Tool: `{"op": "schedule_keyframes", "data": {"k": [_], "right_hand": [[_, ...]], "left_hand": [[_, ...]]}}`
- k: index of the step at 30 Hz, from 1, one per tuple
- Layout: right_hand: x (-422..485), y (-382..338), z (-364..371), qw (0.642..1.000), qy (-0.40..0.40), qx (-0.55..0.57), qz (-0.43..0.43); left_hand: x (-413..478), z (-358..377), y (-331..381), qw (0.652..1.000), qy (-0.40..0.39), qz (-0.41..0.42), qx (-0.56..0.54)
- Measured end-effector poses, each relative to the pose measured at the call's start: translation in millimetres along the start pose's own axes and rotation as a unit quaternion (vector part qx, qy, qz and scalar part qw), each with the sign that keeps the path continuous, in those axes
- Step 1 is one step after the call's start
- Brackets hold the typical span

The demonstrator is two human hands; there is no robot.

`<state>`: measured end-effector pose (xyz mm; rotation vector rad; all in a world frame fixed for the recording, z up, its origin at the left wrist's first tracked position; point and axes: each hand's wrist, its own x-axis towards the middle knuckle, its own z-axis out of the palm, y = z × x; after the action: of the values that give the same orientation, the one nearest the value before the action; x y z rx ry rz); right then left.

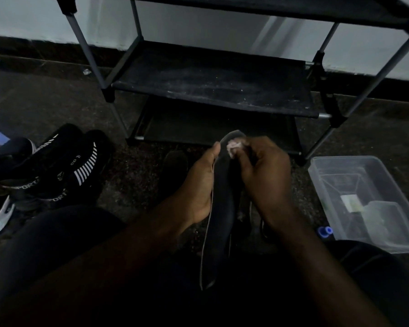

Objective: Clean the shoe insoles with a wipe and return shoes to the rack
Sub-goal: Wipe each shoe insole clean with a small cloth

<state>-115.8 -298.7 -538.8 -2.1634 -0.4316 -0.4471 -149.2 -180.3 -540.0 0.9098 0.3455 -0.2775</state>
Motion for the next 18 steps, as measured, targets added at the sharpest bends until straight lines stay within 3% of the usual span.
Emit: {"op": "schedule_keyframes", "data": {"k": [2, 6, 8, 12, 18], "right_hand": [[-1, -1, -1, 1.0, 0.003, 0.022, 0.019], [-14, -18, 1, 0.992, -0.094, 0.071, -0.038], [-11, -12, 3, 0.996, -0.066, 0.037, -0.04], [1, 5, 0, 0.999, 0.005, 0.023, 0.044], [-14, -14, 2, 0.996, -0.082, 0.033, -0.032]], "left_hand": [[0, -1, -2, 1.0, -0.007, -0.012, -0.01], [0, -5, 2, 1.0, 0.009, -0.003, 0.018], [-1, -2, 1, 1.0, 0.013, -0.003, 0.027], [0, 3, -9, 0.999, -0.004, -0.044, 0.016], [1, -5, -4, 0.999, 0.018, -0.01, 0.037]]}}
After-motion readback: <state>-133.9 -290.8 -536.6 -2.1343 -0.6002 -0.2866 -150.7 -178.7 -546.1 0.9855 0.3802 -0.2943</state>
